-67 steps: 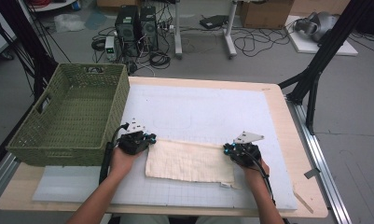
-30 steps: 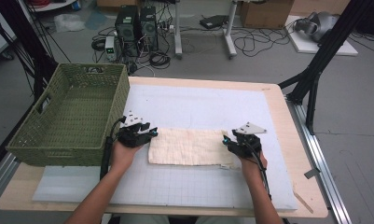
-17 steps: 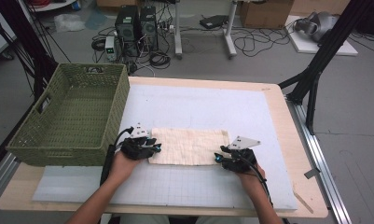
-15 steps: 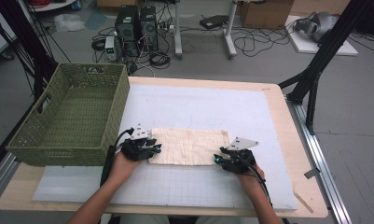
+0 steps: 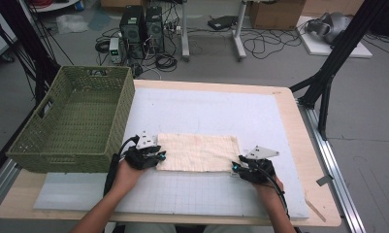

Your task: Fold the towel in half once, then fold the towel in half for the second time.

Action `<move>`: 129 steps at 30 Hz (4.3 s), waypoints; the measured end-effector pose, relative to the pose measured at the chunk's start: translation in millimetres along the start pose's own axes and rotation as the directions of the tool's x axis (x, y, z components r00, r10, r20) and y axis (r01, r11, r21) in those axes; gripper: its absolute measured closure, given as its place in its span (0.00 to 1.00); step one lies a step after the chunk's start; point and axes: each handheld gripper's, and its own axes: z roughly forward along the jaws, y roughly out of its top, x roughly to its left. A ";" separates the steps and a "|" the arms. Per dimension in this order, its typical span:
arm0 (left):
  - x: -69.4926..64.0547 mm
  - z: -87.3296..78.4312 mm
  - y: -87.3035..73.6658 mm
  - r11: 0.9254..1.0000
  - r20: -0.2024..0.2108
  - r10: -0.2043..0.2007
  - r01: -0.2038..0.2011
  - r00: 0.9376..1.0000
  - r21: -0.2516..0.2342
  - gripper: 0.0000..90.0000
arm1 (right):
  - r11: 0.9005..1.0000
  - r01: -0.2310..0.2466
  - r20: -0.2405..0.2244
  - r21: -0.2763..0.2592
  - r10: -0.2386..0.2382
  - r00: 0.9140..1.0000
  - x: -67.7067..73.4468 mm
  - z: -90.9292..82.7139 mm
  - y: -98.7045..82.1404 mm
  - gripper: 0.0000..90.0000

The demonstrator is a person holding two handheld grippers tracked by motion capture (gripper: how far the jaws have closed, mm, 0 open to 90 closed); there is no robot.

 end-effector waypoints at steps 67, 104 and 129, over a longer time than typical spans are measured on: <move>14.2 -34.7 2.3 0.948 0.102 -0.127 0.151 0.987 -0.282 0.17 | 0.978 -0.067 0.136 -0.196 0.095 0.986 -23.1 -46.5 -0.8 0.13; 13.9 -30.2 3.8 0.952 0.116 -0.142 0.168 0.983 -0.256 0.18 | 0.980 -0.084 0.156 -0.183 0.113 0.981 -25.5 -46.6 -5.0 0.13; 30.3 -28.6 49.6 0.939 0.112 -0.187 0.211 0.976 -0.270 0.18 | 0.978 -0.097 0.147 -0.187 0.126 0.981 -29.1 -49.2 -8.3 0.13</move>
